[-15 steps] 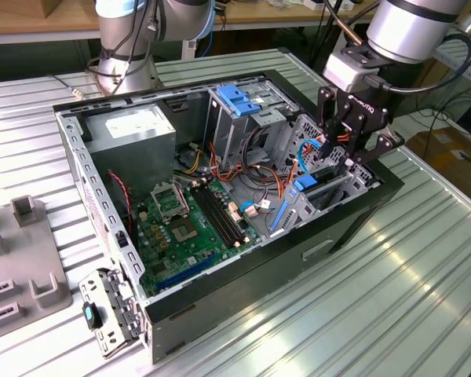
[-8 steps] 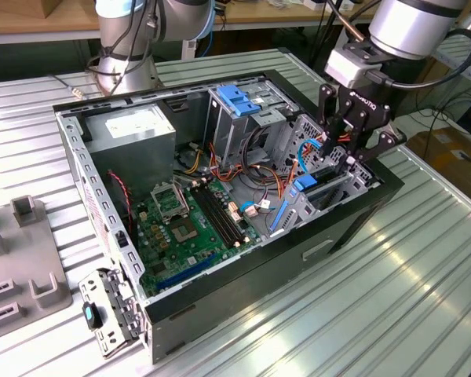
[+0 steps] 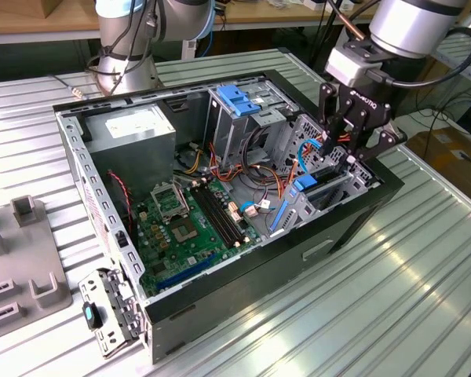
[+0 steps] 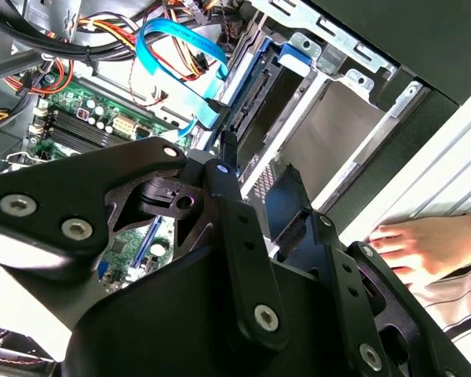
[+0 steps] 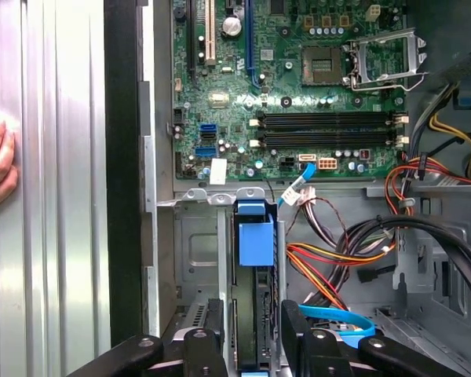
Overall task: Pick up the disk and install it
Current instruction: 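Insert the first disk wire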
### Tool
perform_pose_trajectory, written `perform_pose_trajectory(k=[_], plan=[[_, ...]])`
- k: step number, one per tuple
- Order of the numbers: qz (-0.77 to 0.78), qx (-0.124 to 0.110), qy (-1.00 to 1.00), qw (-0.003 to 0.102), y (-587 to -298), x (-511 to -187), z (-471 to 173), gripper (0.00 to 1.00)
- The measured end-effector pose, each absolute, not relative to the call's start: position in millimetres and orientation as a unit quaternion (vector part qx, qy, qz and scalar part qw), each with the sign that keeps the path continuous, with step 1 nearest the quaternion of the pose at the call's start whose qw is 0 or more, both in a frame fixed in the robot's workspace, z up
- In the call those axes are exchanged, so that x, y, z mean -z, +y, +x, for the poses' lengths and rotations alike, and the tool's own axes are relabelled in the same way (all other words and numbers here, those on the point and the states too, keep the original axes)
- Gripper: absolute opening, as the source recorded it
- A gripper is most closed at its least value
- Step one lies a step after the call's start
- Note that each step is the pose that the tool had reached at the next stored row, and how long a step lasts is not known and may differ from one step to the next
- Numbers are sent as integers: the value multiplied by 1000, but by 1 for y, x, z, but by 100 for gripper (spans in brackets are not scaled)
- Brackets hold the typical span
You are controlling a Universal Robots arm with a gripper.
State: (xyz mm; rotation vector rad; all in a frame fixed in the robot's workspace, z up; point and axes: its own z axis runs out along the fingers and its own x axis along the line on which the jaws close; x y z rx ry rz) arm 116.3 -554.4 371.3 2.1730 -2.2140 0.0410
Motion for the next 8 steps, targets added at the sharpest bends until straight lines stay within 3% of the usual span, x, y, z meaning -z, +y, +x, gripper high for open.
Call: perform_pose_trajectory(k=[8], plan=[[700, -13, -713, 19, -547, -371, 115, 43]])
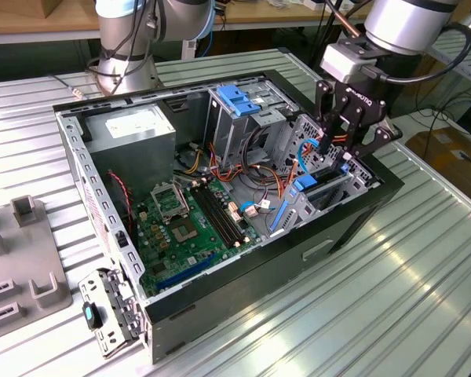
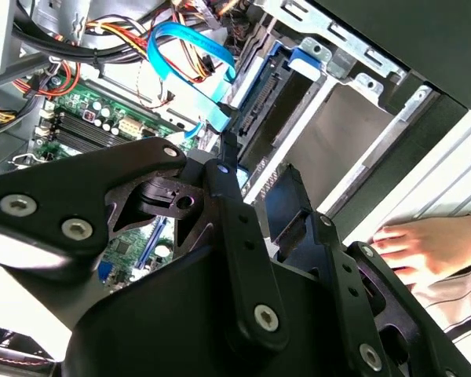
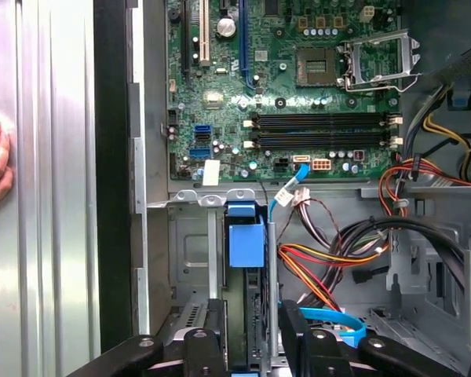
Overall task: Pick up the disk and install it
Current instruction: 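Insert the first disk wire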
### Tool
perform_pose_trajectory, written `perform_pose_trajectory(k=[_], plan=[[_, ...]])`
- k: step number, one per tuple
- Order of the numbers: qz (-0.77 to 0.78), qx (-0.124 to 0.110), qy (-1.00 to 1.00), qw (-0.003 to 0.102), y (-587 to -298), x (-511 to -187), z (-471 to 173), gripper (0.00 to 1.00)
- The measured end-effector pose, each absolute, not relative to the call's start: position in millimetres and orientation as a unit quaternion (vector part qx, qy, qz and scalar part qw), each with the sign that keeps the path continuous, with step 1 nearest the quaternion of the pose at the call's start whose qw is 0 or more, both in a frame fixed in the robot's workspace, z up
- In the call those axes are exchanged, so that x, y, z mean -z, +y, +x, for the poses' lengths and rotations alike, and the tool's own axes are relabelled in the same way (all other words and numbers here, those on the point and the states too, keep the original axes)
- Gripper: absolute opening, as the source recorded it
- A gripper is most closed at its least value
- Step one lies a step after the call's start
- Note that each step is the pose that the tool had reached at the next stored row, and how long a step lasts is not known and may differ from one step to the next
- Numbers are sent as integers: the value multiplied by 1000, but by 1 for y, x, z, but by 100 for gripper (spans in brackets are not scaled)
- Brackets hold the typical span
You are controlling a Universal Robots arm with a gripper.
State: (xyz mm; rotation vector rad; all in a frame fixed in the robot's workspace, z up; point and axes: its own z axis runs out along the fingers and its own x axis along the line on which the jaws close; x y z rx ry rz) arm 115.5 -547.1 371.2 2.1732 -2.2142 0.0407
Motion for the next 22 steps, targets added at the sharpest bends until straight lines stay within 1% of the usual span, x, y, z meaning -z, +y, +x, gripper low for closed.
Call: perform_pose_trajectory(k=[18, 22], plan=[[700, -14, -713, 20, -541, -375, 124, 43], [701, -14, -713, 20, -530, -376, 125, 43]])
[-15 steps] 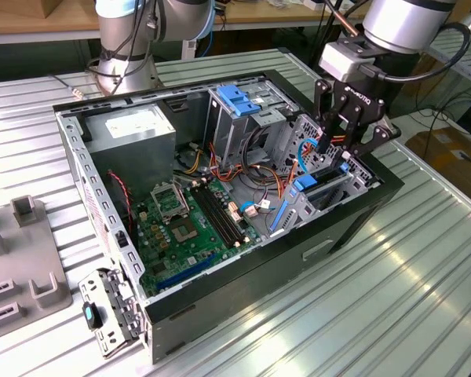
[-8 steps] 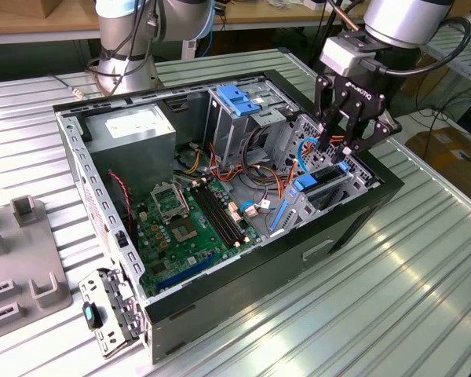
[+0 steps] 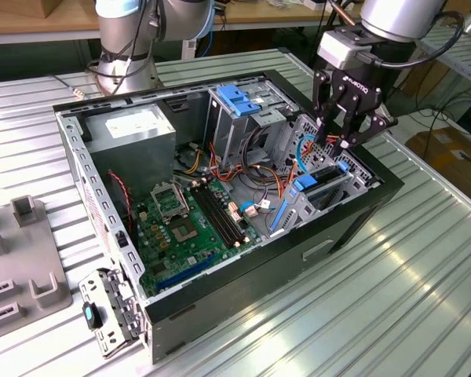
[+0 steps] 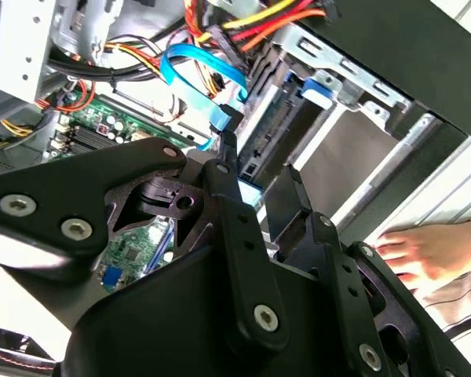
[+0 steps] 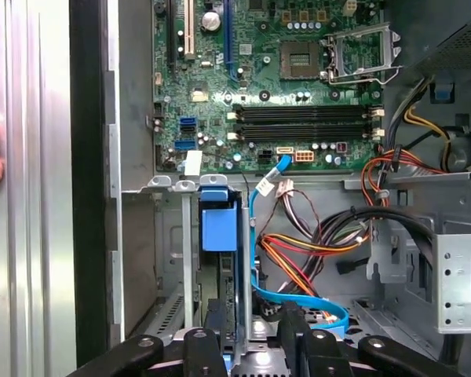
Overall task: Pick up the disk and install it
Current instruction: 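Insert the first disk wire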
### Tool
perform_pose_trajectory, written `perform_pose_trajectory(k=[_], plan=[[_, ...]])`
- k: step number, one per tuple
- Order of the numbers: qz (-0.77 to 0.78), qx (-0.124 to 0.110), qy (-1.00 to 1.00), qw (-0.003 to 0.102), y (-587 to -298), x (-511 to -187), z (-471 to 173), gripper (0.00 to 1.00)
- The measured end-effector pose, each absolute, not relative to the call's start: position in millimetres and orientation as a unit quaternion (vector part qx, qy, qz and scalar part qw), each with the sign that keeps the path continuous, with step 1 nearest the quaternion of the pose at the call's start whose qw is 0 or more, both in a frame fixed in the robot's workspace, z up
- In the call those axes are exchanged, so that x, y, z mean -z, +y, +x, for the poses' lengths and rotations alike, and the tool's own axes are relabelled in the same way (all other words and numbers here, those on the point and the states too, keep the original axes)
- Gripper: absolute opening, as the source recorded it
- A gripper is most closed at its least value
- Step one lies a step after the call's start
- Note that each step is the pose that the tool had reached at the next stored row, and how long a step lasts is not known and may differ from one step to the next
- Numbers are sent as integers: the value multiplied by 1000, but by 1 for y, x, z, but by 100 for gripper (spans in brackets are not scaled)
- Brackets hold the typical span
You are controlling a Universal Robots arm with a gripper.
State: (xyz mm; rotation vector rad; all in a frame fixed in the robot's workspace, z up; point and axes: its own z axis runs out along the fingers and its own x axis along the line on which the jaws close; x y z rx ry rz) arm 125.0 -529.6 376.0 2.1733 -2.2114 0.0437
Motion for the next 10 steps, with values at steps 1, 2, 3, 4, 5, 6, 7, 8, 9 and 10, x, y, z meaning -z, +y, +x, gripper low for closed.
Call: perform_pose_trajectory(k=[1, 2, 3, 4, 5, 6, 7, 8, 9, 10], plan=[[701, -14, -713, 21, -529, -377, 125, 43], [701, -15, -713, 21, -529, -379, 125, 43], [701, -15, -713, 21, -528, -381, 125, 43], [701, -15, -713, 21, -528, -383, 125, 43], [701, -16, -713, 22, -528, -385, 125, 43], [701, -16, -713, 22, -528, -387, 125, 43], [701, -16, -713, 22, -528, -389, 126, 43], [701, -16, -713, 22, -528, -390, 126, 43], [701, -16, -713, 22, -528, -391, 126, 43], [701, -16, -713, 22, -528, -392, 126, 43]])
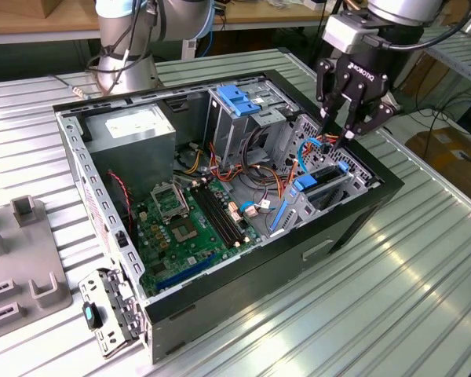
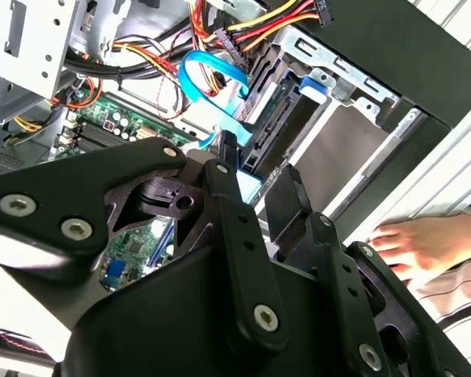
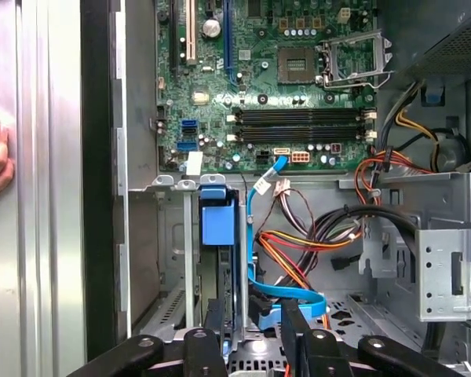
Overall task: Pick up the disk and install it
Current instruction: 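Insert the first disk wire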
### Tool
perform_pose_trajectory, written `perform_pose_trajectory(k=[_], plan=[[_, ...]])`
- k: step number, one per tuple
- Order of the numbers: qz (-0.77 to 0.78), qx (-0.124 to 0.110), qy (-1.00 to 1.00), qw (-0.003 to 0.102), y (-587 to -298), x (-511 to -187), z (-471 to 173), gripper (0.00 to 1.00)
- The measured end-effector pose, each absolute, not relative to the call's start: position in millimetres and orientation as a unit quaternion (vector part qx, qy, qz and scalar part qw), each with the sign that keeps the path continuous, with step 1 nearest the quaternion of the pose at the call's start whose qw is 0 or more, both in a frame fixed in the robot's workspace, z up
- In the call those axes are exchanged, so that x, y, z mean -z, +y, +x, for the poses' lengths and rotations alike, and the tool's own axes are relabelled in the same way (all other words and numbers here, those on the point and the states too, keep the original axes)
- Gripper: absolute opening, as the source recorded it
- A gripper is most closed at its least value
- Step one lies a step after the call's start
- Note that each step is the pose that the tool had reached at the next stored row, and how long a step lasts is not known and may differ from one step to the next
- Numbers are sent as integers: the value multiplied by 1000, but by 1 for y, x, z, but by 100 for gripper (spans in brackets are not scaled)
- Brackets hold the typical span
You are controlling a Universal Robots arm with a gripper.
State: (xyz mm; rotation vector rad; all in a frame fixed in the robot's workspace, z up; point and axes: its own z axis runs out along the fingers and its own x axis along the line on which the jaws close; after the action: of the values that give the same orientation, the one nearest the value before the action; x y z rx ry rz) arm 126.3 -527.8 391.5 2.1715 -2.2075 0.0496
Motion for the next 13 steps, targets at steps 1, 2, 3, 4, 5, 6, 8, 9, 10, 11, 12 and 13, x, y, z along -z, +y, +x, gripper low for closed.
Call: perform_pose_trajectory(k=[1, 2, 3, 4, 5, 6, 8, 9, 10, 11, 12, 13], plan=[[701, -16, -713, 23, -528, -392, 128, 43], [701, -16, -713, 23, -528, -392, 129, 43], [701, -16, -713, 23, -528, -392, 130, 43], [701, -16, -713, 23, -528, -392, 130, 43], [701, -16, -713, 23, -528, -391, 130, 43], [701, -16, -713, 23, -528, -391, 130, 43], [701, -16, -713, 23, -528, -388, 130, 43], [701, -16, -713, 23, -528, -385, 130, 43], [701, -16, -713, 23, -528, -383, 130, 43], [701, -16, -713, 23, -528, -380, 130, 43], [701, -16, -713, 24, -528, -379, 130, 43], [701, -16, -713, 24, -527, -376, 131, 43]])
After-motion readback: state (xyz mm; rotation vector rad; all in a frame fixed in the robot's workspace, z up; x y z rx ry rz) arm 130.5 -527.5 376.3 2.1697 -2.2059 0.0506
